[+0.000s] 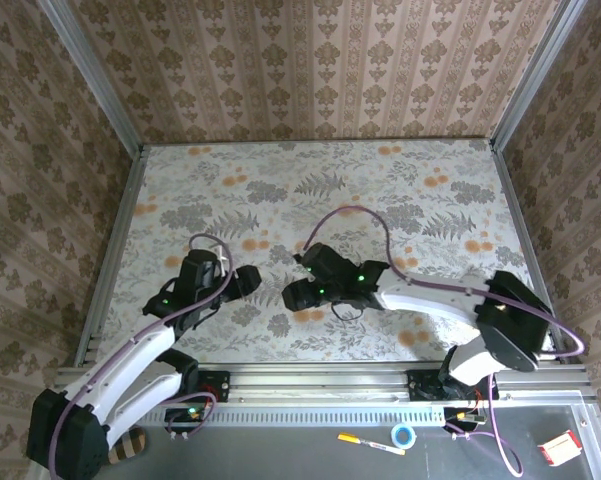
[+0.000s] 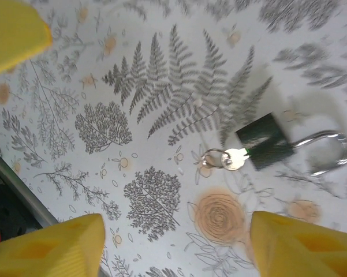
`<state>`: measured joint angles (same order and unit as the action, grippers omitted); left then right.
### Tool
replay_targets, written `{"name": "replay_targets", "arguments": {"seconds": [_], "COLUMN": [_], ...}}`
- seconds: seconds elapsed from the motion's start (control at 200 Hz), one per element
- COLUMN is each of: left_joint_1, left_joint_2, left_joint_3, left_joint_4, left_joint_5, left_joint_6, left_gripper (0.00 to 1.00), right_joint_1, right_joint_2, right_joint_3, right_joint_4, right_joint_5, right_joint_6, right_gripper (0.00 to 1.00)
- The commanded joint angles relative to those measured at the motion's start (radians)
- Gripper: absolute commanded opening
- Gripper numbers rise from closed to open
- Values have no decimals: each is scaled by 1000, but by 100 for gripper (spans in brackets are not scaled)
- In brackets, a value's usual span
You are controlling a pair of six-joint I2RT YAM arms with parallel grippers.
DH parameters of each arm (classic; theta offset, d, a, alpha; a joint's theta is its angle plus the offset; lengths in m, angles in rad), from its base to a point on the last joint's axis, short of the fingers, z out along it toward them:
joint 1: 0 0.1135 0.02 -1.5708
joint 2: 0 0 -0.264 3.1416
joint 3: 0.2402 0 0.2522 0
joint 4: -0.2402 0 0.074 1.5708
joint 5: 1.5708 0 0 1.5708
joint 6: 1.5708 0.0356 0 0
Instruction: Unlock with the key
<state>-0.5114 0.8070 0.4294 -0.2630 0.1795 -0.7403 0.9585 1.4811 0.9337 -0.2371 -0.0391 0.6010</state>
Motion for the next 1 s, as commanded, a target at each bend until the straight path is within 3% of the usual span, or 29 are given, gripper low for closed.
{"name": "replay_targets", "arguments": {"seconds": [0.0,0.21,0.32,0.45,0.53,0.795,0.995], "left_joint_1": [-39,-61,-65,-78,-116,-302,-341], "left_joint_2": [13,62,69,120,173,556,841], "left_joint_3": [54,74,75,112,151,424,630], "left_joint_4": [-26,41,83,53,13,-213,-363], "left_joint_5": [-68,-61,-59,-68,-97,-128,-130], "left_joint_6": [89,165,203,247,279,412,479], "left_gripper": [73,77,84,85,85,81,76], "right_joint_1": [-33,-168,-244,-327,-356,-372,-378], "right_joint_2": [-123,-342,-445,-536,-571,-607,-617], "right_joint_3": [-58,-182,-238,-283,-302,-324,-324], "right_joint_4": [-99,-182,-240,-290,-295,-317,-322], "right_joint_5": [155,162,157,122,100,81,68], "right_joint_6": [1,25,21,13,11,17,10], "right_gripper": [76,85,91,100,100,100,100]}}
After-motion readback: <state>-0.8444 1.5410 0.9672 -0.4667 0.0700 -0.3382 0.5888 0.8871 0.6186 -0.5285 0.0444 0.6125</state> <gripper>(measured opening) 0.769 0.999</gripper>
